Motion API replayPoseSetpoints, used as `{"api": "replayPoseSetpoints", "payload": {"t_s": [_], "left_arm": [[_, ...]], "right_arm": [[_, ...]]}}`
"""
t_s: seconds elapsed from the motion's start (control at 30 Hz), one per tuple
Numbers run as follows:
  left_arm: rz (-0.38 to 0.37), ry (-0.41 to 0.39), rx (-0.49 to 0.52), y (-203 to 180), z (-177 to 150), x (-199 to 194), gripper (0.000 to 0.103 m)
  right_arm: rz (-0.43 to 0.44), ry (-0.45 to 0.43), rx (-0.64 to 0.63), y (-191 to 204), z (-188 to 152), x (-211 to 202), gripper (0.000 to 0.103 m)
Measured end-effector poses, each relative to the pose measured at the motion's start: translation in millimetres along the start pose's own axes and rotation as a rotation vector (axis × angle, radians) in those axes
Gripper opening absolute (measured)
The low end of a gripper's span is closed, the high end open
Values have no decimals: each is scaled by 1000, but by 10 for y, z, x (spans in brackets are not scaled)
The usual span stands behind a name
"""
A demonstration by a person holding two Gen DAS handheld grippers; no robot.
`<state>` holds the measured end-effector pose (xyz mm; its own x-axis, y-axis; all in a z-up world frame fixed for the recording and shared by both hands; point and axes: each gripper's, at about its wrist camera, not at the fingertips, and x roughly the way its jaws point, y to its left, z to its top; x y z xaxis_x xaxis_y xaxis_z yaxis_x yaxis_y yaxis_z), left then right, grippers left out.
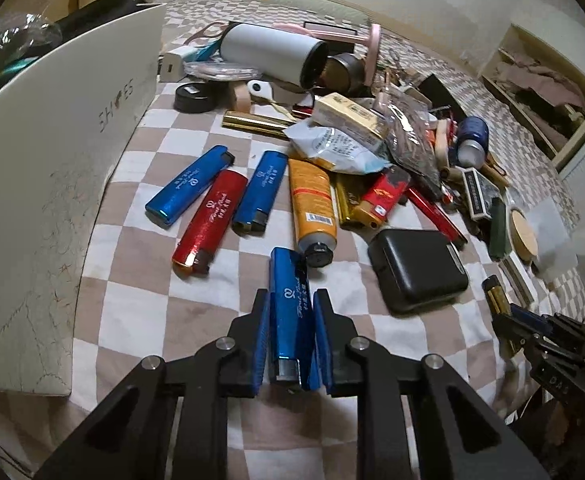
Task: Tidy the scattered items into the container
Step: 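Close the right gripper on the gold lighter while the left gripper grasps a blue lighter, then lift both lighters and carry them over the white shoebox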
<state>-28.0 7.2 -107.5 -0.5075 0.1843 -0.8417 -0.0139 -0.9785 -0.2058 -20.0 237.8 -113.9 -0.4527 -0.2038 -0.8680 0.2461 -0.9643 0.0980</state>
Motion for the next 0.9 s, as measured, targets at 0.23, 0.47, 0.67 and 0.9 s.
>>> {"api": "replayPoseSetpoints", "payload": {"t_s": [0.23, 0.47, 0.67, 0.9], "left_arm": [[70, 13, 86, -73, -49, 63, 22], [104, 8, 125, -98, -71, 123, 22], [100, 7, 135, -95, -75, 98, 22], [70, 4, 95, -74, -56, 33, 22]], "right_arm": [[-20, 12, -22, 100, -42, 38, 25], [-24, 23, -19, 98, -39, 81, 25], [-27, 19, -23, 100, -47, 82, 25], [-23, 6, -6, 102, -52, 41, 25]]}}
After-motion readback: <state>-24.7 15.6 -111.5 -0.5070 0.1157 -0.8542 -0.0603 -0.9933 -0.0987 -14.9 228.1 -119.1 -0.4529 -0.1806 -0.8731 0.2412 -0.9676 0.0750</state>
